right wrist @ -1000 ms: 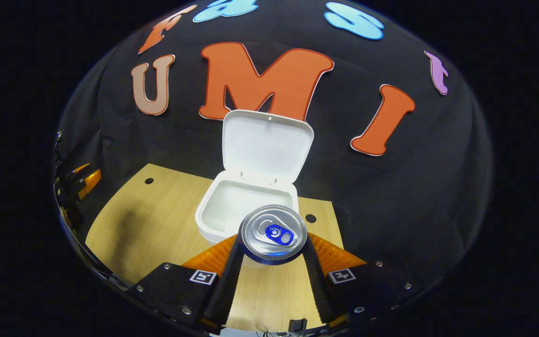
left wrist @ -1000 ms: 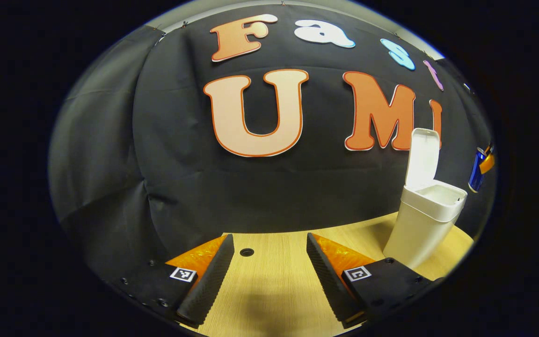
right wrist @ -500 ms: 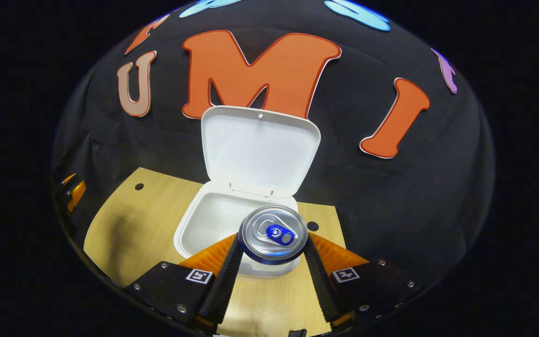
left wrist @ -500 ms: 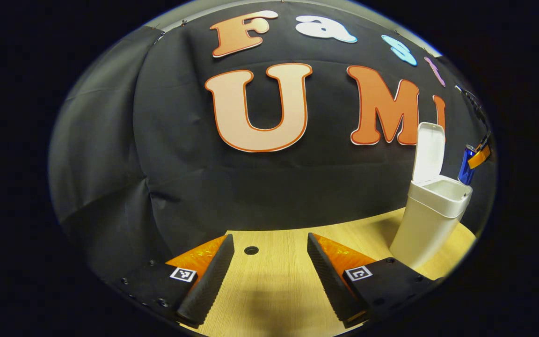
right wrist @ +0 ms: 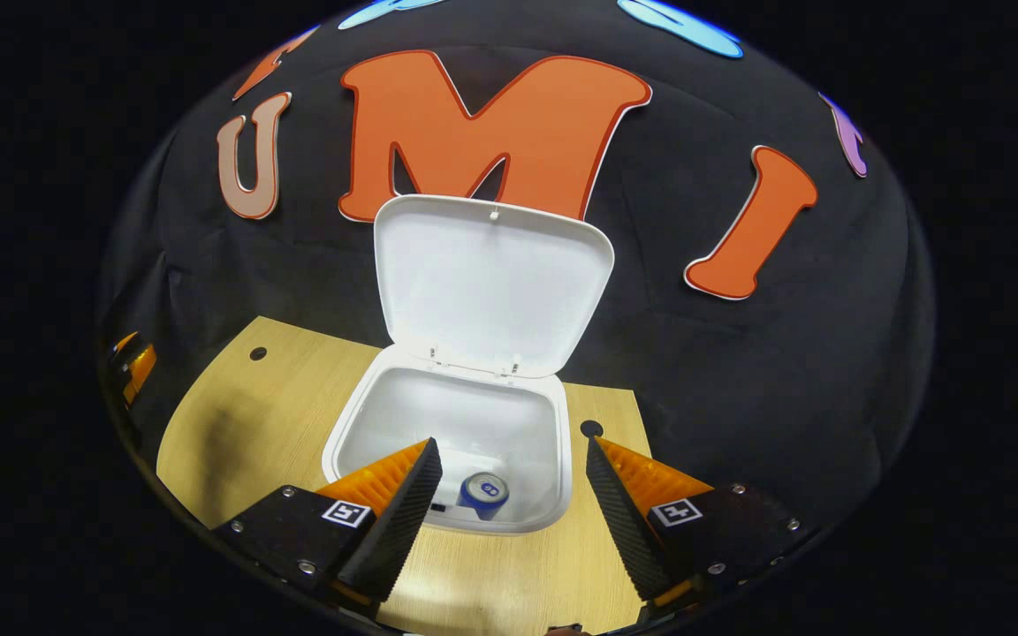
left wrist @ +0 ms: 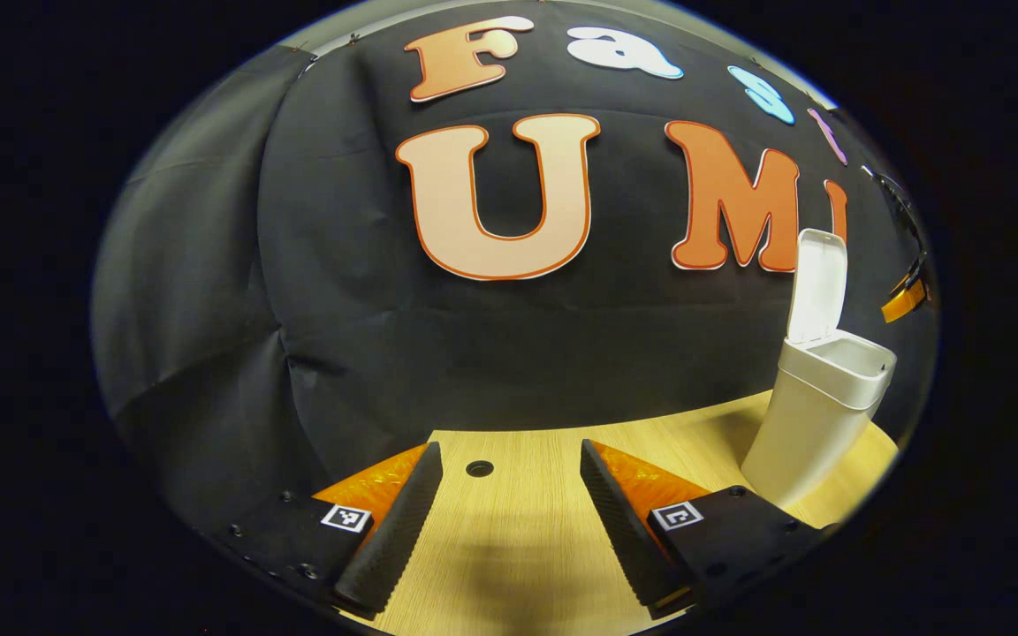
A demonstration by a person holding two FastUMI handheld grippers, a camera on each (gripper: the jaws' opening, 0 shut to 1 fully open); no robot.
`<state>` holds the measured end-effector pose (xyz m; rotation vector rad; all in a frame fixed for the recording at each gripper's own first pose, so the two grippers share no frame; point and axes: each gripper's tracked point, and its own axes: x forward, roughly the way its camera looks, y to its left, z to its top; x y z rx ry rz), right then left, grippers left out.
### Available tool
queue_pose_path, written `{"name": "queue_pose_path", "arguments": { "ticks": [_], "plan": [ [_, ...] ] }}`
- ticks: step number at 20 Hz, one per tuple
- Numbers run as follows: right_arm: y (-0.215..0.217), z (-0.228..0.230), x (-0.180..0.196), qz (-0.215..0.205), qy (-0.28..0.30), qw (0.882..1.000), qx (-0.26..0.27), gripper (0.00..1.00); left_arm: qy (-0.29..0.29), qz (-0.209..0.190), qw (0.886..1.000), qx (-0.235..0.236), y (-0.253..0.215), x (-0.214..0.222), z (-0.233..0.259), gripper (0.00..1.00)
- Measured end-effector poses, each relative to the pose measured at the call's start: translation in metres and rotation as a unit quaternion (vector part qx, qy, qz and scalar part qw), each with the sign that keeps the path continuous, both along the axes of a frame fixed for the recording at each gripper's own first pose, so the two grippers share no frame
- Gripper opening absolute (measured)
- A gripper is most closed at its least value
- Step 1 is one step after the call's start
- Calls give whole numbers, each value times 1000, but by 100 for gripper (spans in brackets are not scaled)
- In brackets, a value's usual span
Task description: Press the lid of the desktop garbage bin to open it, pick up the crumpled paper on the desktop and throw it into the bin, then pick up the pop can on the desktop and drop it into the bin, and finally close the garbage bin lid.
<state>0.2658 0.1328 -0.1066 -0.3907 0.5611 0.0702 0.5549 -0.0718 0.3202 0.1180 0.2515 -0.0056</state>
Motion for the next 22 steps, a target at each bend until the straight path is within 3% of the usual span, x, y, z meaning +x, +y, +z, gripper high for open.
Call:
{"name": "queue_pose_path", "arguments": {
  "ticks": [5, 11, 22],
  "plan": [
    [6, 19, 2, -1, -13, 1000, 12, 99, -1, -1, 1000, -7, -3, 0, 0, 99],
    [22, 76, 19, 16, -50, 999, -2, 99, -6, -5, 1000, -13, -7, -1, 3, 99],
    [58, 152, 90, 28, -66, 997, -6, 99, -8, 6, 1000, -15, 4, -6, 1, 99]
  ]
}}
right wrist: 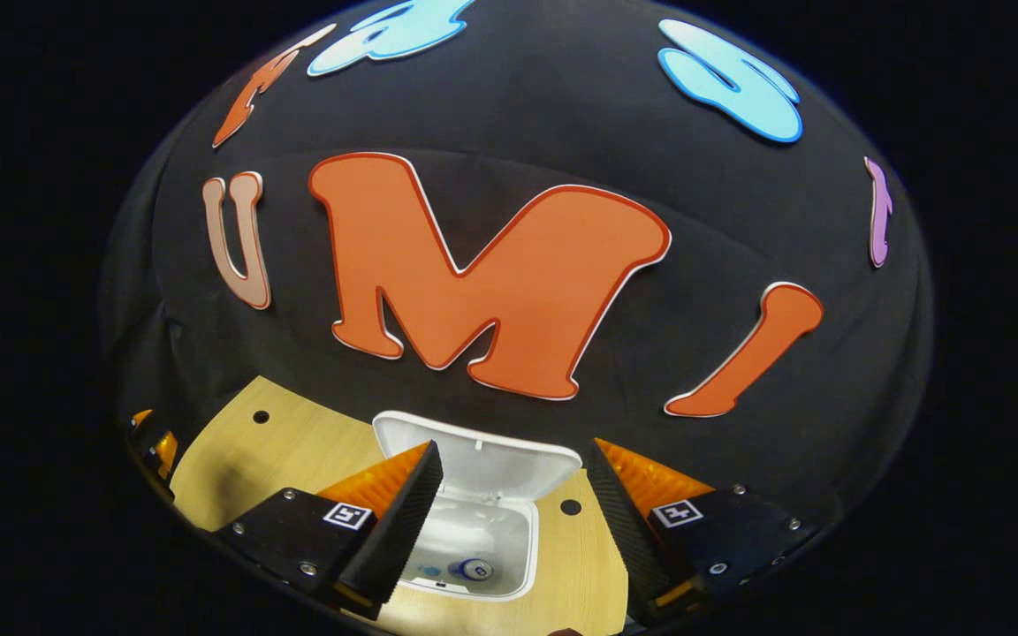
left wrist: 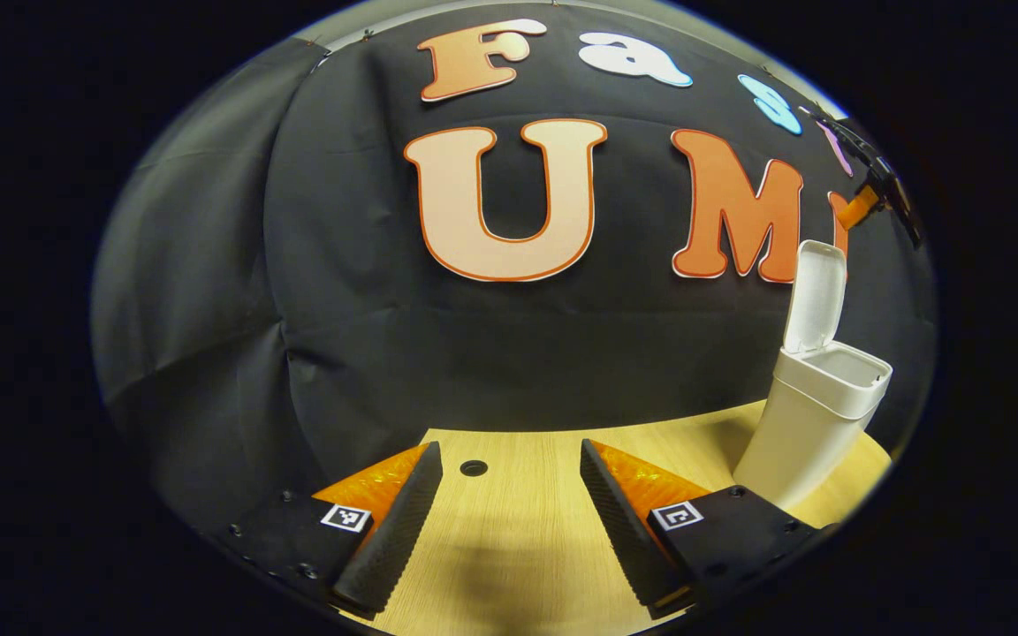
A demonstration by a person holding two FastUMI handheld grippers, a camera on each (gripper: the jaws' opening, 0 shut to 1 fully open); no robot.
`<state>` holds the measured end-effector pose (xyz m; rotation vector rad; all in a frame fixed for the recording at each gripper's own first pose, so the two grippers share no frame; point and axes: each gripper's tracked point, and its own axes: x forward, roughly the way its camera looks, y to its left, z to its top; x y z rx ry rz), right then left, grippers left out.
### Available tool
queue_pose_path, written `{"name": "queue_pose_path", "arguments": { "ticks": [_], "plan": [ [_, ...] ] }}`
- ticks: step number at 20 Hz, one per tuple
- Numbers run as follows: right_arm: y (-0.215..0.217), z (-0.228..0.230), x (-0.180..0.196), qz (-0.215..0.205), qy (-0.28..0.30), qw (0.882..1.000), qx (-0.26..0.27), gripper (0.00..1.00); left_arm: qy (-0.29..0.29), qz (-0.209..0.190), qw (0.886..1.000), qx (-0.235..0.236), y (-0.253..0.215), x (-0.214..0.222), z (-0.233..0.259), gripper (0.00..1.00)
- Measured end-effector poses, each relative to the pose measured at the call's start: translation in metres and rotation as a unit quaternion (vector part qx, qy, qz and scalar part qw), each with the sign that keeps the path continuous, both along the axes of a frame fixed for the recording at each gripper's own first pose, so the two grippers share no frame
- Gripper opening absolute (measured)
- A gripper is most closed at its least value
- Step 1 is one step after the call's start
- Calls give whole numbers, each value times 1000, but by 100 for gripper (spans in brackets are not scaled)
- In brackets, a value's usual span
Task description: Press the lid of the desktop garbage bin to open it, pick up the crumpled paper on the desktop and throw it into the bin, then pick up the pop can on the desktop and drop it into the bin, and finally close the garbage bin lid.
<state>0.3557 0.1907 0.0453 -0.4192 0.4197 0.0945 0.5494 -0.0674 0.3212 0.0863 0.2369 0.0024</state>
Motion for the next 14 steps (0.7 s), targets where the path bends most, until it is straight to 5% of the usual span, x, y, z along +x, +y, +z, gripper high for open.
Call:
{"name": "queue_pose_path", "arguments": {
  "ticks": [9, 14],
  "plan": [
    [16, -26, 58, -23, 42, 999, 23, 99, 4, 17, 1000, 5, 18, -5, -4, 99],
    [6, -41, 54, -38, 64, 997, 37, 100, 1, 23, 1000, 5, 23, -7, -2, 99]
  ]
}}
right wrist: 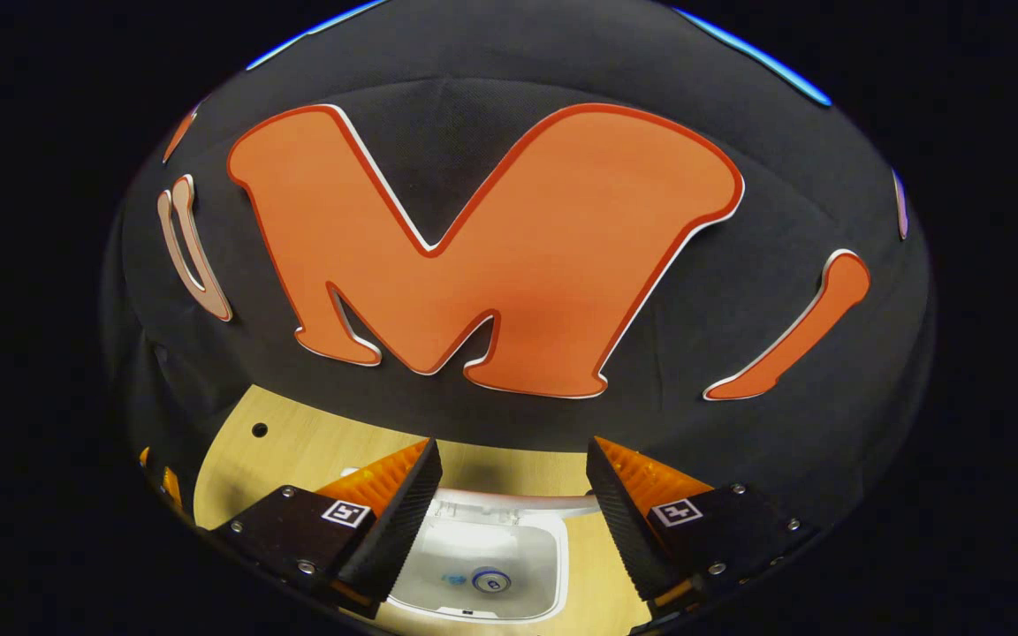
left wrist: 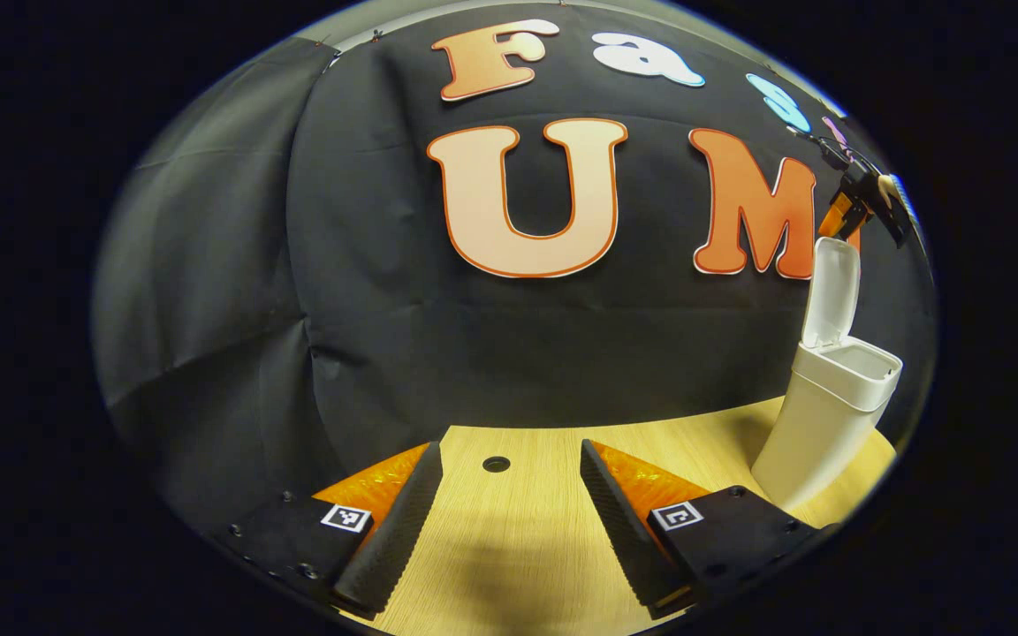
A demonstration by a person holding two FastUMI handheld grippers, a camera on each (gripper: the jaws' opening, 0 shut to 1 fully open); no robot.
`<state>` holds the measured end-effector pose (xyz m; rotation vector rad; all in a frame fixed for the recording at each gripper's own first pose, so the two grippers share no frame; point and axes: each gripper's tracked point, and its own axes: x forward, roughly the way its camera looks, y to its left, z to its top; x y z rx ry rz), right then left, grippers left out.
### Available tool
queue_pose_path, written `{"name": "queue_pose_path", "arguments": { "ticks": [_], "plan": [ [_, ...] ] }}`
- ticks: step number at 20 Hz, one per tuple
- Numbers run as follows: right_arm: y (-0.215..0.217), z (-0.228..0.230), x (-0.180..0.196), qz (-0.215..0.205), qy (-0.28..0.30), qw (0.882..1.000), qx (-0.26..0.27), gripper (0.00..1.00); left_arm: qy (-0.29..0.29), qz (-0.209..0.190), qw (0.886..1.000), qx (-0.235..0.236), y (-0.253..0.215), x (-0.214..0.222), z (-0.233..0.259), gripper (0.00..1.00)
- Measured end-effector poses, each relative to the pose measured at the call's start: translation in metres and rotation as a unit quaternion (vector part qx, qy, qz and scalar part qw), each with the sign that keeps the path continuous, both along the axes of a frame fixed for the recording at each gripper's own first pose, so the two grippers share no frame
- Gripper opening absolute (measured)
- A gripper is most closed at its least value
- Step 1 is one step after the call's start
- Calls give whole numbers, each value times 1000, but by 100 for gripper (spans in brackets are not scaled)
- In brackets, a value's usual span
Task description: Press the lid of the desktop garbage bin to open it, pick up the crumpled paper on the desktop and throw it into the bin, then pick up the pop can on the desktop and drop it into the bin, and finally close the garbage bin lid.
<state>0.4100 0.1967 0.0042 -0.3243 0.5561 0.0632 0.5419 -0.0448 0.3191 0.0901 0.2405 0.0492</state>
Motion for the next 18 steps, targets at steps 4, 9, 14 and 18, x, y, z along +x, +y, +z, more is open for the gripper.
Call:
{"name": "queue_pose_path", "arguments": {
  "ticks": [4, 9, 14, 18],
  "plan": [
    [-4, -10, -19, 5, 10, 1000, 7, 100, 1, 0, 1000, -3, 1, -2, -2, 100],
    [-5, -42, -56, 24, 47, 999, 9, 99, -3, -7, 1000, -8, -4, -3, 1, 100],
    [-19, -82, -80, 14, 67, 997, 22, 100, -3, -11, 1000, -11, -6, -7, -2, 100],
    [-37, -112, -94, -15, 90, 996, 24, 100, -2, -12, 1000, -6, -6, -15, -2, 100]
  ]
}}
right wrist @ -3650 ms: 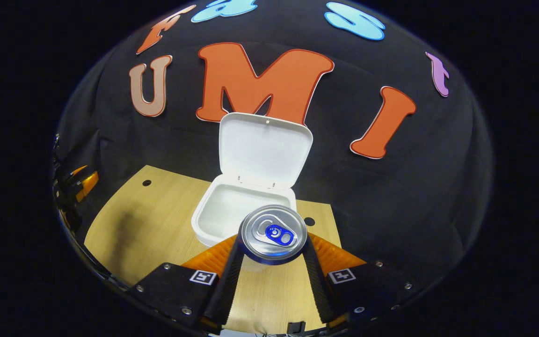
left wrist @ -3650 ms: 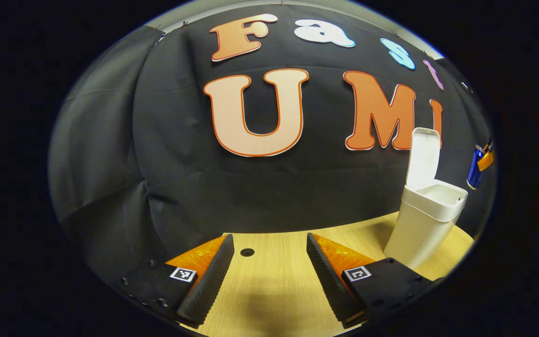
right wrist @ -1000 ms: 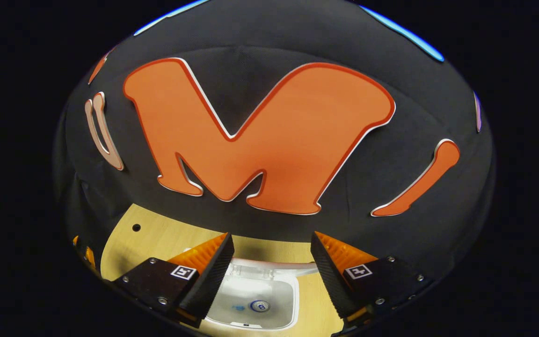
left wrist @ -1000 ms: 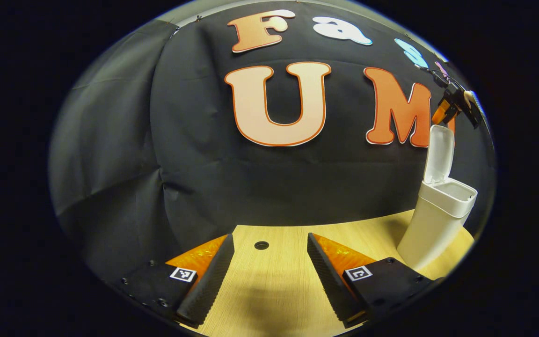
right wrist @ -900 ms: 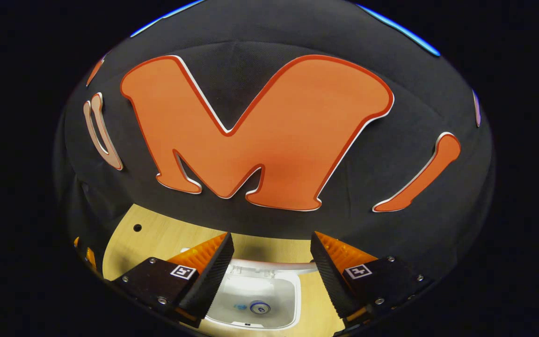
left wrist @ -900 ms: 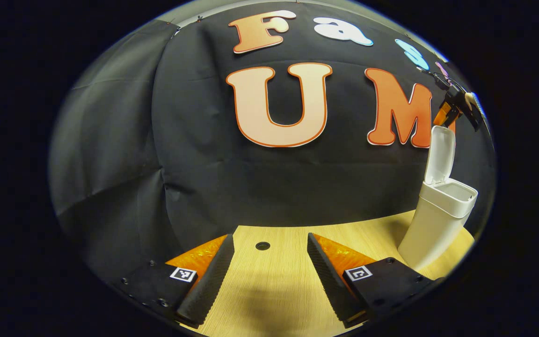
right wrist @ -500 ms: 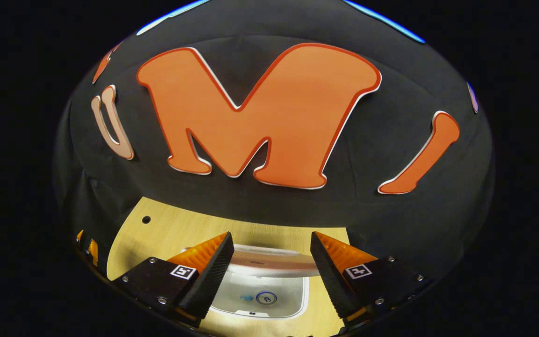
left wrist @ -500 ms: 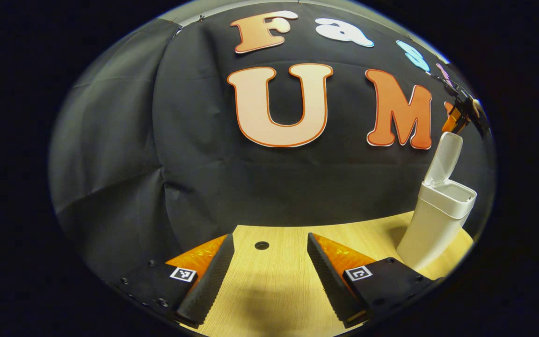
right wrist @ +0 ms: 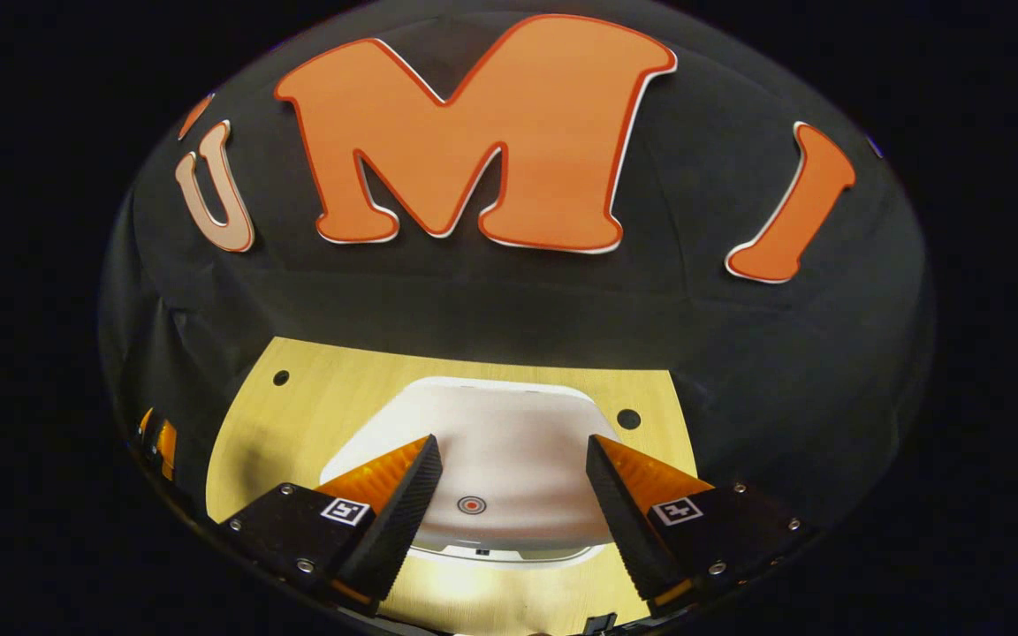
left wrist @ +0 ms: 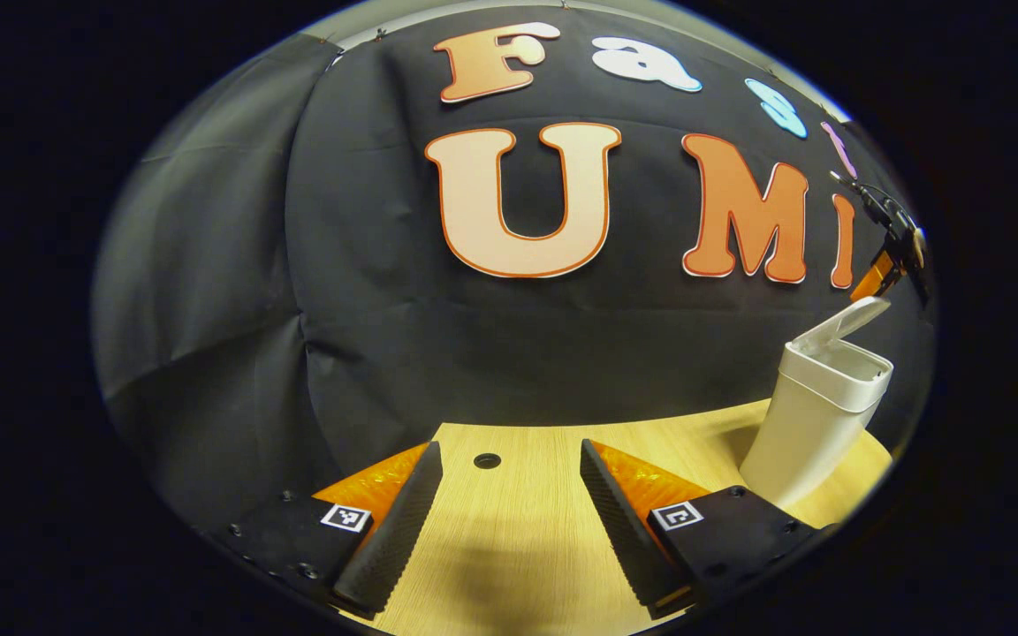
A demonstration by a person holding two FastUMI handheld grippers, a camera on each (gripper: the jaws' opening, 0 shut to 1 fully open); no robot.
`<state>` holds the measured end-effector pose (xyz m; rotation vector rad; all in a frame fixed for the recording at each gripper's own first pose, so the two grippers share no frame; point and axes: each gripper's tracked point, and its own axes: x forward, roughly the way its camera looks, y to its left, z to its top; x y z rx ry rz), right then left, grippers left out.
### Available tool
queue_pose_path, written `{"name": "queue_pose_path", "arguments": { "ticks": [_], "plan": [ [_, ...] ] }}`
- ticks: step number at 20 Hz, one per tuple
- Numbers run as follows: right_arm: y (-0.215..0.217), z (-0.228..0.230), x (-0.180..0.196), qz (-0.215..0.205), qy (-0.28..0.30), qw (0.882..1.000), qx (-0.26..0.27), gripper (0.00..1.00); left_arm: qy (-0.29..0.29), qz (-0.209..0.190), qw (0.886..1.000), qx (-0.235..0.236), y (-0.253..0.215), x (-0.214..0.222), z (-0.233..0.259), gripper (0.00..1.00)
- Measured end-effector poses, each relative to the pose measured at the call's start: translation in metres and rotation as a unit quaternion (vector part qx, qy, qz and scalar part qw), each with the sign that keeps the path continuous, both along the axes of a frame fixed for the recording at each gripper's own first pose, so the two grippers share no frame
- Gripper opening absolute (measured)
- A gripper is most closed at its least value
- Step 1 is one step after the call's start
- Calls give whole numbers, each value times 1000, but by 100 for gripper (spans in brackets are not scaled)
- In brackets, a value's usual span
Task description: Press the lid of the desktop garbage bin to open it, pick up the crumpled paper on the desktop and throw it into the bin, then pick up the pop can on the desktop and drop it into the bin, and finally close the garbage bin lid.
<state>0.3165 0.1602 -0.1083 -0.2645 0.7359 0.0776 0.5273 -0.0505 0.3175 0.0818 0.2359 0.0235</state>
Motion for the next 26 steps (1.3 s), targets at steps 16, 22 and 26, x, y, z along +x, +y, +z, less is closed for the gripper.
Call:
{"name": "queue_pose_path", "arguments": {
  "ticks": [16, 22, 26],
  "plan": [
    [-4, -68, -42, -1, 49, 999, 4, 96, 12, -7, 1000, 4, -4, -17, -11, 100],
    [-2, -72, -43, 19, 57, 998, 10, 100, 10, -9, 1000, -3, -10, -24, -10, 99],
    [-1, -68, -38, 16, 0, 999, 34, 100, 0, -7, 1000, -1, -9, -26, -3, 100]
  ]
}}
